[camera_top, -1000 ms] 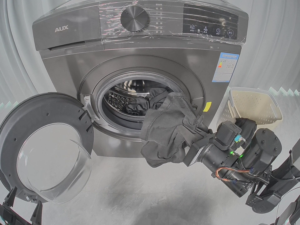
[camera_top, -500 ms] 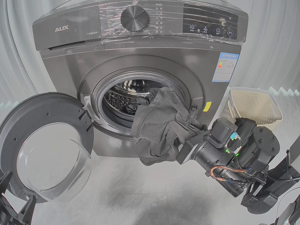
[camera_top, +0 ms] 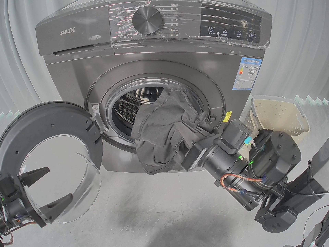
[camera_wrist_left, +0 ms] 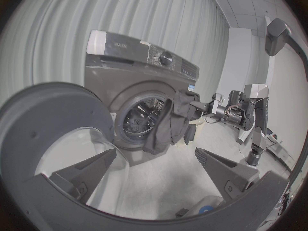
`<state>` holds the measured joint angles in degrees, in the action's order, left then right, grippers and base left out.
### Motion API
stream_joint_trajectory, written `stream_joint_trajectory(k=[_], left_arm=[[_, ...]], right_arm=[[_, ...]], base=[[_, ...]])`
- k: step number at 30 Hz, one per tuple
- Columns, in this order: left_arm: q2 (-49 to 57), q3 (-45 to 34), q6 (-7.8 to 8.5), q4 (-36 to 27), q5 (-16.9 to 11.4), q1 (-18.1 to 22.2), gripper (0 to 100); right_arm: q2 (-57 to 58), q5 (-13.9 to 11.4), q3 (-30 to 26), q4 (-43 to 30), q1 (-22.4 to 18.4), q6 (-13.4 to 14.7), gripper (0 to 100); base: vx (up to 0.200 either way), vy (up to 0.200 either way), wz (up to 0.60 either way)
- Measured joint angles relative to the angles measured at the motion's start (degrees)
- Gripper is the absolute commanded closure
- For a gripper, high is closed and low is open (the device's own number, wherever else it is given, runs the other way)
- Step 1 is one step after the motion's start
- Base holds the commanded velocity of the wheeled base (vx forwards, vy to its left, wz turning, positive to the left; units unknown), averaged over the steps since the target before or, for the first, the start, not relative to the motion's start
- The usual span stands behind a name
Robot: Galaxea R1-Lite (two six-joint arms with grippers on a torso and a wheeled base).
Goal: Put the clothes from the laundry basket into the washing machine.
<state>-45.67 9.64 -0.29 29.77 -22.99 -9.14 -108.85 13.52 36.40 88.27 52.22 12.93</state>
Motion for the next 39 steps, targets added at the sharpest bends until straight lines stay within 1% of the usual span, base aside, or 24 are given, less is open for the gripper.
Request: stream_joint_trajectory(k=[9, 14, 20, 24, 33, 39], left_arm=[[-17.07, -0.09, 0.07, 10.35, -0.27, -6.49, 0], [-24.56, 0.02, 0.07, 15.45, -0.18, -8.08, 0], [-34.38, 0.79, 0.09, 24.88, -0.21, -9.16, 0], [-40.28, 1.76, 0.11, 28.22, -0.24, -10.25, 0], [-50.7, 5.57, 0.07, 32.96, -0.33, -12.71, 0], [-57.33, 8.05, -0.63, 37.34, -0.35, -13.43, 0]], right_arm=[[-1.13, -0.63, 2.1, 0.05, 0.04, 0.23, 100], [-1.45, -0.68, 2.66, 0.02, 0.04, 0.3, 100], [-1.62, -0.59, 2.99, 0.02, 0.02, 0.34, 100], [-1.65, -0.46, 3.04, 0.05, 0.11, 0.34, 100], [-1.65, -0.2, 2.82, 0.11, 0.23, 0.34, 100], [-1.62, -0.26, 2.65, 0.13, 0.55, 0.34, 100]], base=[[0.0, 0.0, 0.0], [0.0, 0.0, 0.0], [0.0, 0.0, 0.0], [0.0, 0.0, 0.0], [0.0, 0.0, 0.0], [0.0, 0.0, 0.0]])
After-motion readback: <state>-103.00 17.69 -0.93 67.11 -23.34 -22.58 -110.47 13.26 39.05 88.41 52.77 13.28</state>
